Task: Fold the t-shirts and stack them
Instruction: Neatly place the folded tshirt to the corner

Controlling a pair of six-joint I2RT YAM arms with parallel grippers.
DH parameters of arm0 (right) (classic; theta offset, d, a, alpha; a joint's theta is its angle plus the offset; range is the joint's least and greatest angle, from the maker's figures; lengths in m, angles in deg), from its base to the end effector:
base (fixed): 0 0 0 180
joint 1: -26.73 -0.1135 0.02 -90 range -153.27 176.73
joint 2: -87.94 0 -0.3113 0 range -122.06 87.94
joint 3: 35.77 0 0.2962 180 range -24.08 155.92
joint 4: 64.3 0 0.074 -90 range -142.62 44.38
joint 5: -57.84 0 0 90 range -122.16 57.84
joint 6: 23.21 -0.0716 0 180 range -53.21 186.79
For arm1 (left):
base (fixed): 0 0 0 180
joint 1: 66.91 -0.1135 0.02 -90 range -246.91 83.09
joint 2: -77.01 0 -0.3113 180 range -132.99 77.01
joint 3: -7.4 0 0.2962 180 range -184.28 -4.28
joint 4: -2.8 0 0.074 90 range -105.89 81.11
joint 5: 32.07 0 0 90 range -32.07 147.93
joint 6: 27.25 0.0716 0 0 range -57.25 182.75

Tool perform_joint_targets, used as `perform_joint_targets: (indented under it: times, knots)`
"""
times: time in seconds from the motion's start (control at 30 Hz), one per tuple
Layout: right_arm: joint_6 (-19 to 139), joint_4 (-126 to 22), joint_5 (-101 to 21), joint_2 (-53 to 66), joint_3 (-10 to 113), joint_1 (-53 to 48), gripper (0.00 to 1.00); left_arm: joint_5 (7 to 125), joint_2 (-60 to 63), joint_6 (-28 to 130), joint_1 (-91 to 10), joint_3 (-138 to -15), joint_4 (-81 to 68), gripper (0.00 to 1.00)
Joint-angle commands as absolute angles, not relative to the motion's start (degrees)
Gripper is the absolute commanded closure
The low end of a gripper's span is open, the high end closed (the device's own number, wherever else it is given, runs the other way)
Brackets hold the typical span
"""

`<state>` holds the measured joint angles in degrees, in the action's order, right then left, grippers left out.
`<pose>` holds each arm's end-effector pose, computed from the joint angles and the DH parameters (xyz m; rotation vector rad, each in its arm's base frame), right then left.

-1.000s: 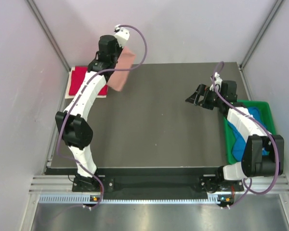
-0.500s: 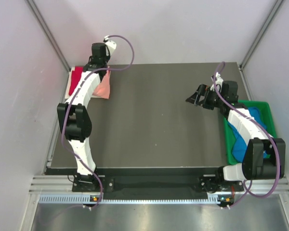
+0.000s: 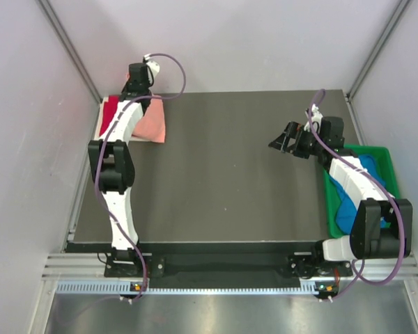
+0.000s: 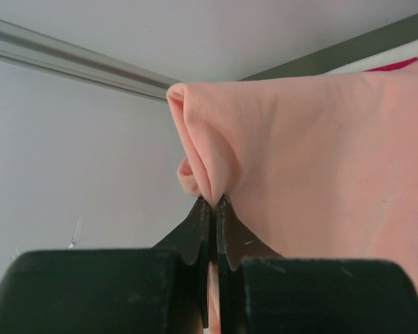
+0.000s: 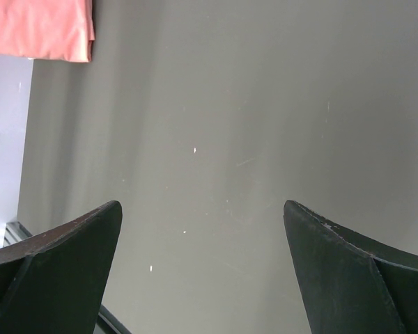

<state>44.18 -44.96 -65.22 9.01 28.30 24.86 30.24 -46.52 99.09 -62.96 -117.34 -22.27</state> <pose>0.3559 0.0507 0.2677 0.0549 2.1841 0.8683 0.6146 -0.0091 0.3237 0.3893 1.9974 0.8404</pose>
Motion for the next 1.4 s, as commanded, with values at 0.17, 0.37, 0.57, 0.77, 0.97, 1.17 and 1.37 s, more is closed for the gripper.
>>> perform_joint_targets:
  times: [0.17,0.37,0.57,0.77,0.97,1.17,1.37]
  knots:
    - [43.67,-48.49,-66.52,9.9,28.39,24.27,0.0,20.58,-51.93,104.49,-63.83,-124.08,-13.03,1.0]
    - [43.15,-49.1,-66.87,9.37,28.22,24.27,0.0,21.98,-51.75,102.74,-65.67,-124.34,-12.49,1.0]
    - [42.79,-49.54,-66.79,9.55,28.48,24.27,0.0,21.54,-52.02,102.22,-66.47,-124.08,-11.96,1.0]
    - [42.18,-50.5,-66.96,9.63,27.95,24.35,0.0,21.45,-51.58,102.39,-66.47,-123.2,-10.39,1.0]
    - [42.09,-50.77,-67.23,9.37,27.87,24.27,0.0,19.7,-53.77,102.92,-69.36,-123.9,-9.32,1.0]
    - [41.83,-50.86,-67.4,9.11,27.87,24.35,0.01,18.2,-56.23,102.03,-70.25,-124.08,-7.13,0.87]
    - [41.91,-50.77,-67.31,9.02,27.86,24.35,0.0,17.5,-55.19,103.45,-69.28,-122.32,-4.58,0.55]
